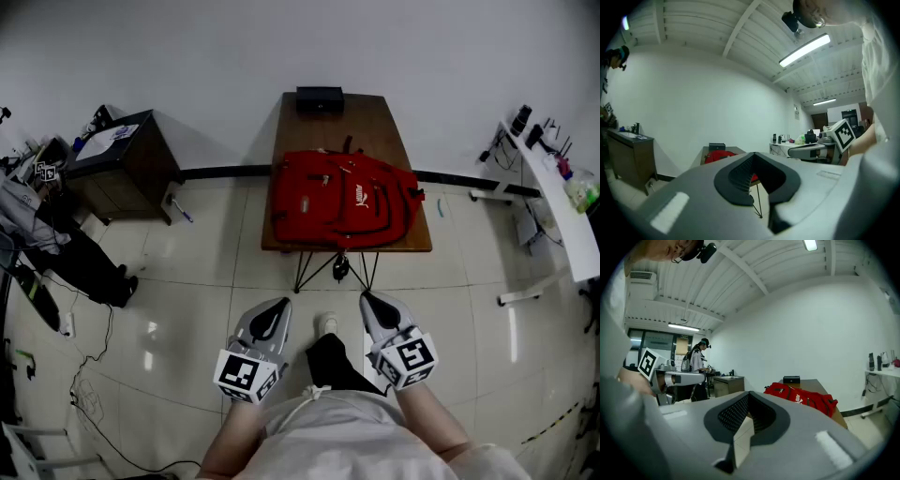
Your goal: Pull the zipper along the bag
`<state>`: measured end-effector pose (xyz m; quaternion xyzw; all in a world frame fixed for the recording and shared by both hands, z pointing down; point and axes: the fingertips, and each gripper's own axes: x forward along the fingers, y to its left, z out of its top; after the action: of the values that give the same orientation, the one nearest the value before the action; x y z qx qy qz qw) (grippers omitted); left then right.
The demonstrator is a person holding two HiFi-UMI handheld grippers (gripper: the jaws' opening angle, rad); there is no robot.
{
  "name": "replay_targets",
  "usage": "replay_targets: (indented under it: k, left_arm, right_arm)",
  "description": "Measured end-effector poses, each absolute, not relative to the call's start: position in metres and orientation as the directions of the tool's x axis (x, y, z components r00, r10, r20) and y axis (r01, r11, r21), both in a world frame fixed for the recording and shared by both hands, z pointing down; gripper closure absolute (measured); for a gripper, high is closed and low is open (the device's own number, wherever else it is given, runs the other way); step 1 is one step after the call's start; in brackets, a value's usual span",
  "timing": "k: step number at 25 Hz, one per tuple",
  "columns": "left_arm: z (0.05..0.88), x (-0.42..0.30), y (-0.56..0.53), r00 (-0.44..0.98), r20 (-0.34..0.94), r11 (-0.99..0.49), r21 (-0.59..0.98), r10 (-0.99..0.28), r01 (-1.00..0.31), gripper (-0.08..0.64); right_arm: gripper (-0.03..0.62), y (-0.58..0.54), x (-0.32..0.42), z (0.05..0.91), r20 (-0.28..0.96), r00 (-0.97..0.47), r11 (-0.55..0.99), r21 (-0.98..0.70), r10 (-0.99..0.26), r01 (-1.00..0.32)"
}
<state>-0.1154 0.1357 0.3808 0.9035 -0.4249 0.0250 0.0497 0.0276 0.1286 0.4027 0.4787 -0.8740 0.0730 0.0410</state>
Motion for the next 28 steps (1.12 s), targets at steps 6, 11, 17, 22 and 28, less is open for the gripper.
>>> replay_targets:
  k: [6,11,17,22,28]
  left_arm:
    - [0.387,-0.103,0.049,0.625,0.095,-0.62,0.081,-0.775,-0.78,0.554]
    - [0.397,-0.084,-0.034,0.635,0.126,-0.629,0.088,-0.762,-0.773,0.554]
    - [0.406,-0.054,-0.133,0.657,0.156,-0.652,0.089,-0.738,-0.753,0.554]
    - [0.419,-0.032,-0.19,0.675,0.183,-0.669,0.099,-0.715,-0.736,0.553]
    - [0.443,-0.009,-0.231,0.713,0.249,-0.714,0.104,-0.655,-0.692,0.554]
  right_arm:
    - [0.584,0.041,0.035,0.403,0.149,-0.558,0.554,-0.074,-0.816,-0.829]
    - [0.584,-0.046,0.055,0.411,0.176,-0.553,0.547,-0.085,-0.815,-0.833]
    - [0.584,-0.145,0.079,0.424,0.216,-0.546,0.544,-0.072,-0.81,-0.836]
    - [0.584,-0.2,0.092,0.443,0.302,-0.548,0.57,-0.018,-0.78,-0.821]
    - [0.584,-0.245,0.091,0.474,0.365,-0.564,0.62,0.049,-0.741,-0.783]
